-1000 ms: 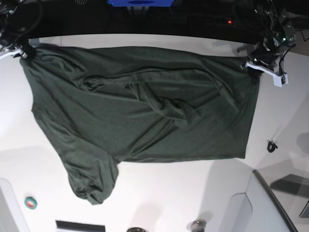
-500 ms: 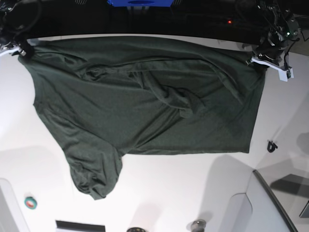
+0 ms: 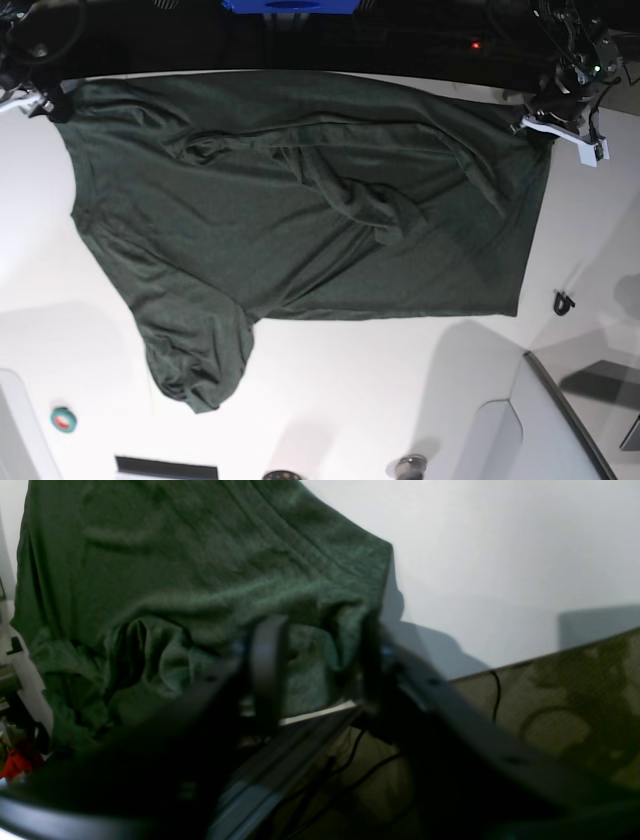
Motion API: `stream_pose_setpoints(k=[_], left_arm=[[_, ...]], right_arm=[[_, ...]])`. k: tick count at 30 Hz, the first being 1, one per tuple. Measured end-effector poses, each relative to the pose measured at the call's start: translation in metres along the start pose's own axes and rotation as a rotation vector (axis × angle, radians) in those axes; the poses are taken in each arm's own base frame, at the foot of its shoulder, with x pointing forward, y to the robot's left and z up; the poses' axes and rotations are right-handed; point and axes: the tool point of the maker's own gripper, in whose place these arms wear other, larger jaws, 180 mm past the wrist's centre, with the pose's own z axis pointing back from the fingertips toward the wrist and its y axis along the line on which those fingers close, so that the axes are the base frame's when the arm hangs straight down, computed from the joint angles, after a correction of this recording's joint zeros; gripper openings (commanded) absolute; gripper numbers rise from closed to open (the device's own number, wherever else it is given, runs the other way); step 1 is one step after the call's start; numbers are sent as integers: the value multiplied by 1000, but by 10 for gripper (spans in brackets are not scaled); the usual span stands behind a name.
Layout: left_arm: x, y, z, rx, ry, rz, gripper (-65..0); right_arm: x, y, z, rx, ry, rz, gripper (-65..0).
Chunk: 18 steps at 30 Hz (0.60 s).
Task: Layout the t-shirt on the table in an organized manner, then fold the t-shirt properly
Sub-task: 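Lift the shirt edge with both grippers and pull it straight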
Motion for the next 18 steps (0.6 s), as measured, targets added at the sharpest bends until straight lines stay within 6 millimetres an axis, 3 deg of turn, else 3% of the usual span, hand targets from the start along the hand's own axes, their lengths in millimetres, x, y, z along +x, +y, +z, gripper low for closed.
stream_pose_setpoints(k=[4, 7, 11, 14, 16, 18], left_arm=[[-6, 4, 3, 17, 13, 2, -202], [-2, 3, 9, 16, 0, -18, -92], [10, 12, 16, 37, -41, -3, -72], [27, 45, 29, 120, -97, 38, -67], [38, 63, 38, 168, -133, 61, -69], [49, 75, 43, 194, -166, 77, -69]], right_arm=[[0, 0, 0, 0, -1, 0, -317], [1, 0, 0, 1, -1, 0, -317], [14, 4, -1, 8, -51, 7, -314], [38, 6, 5, -1, -135, 49, -311], [64, 5, 10, -30, -214, 102, -309], [82, 13, -1, -82, -181, 225, -309]])
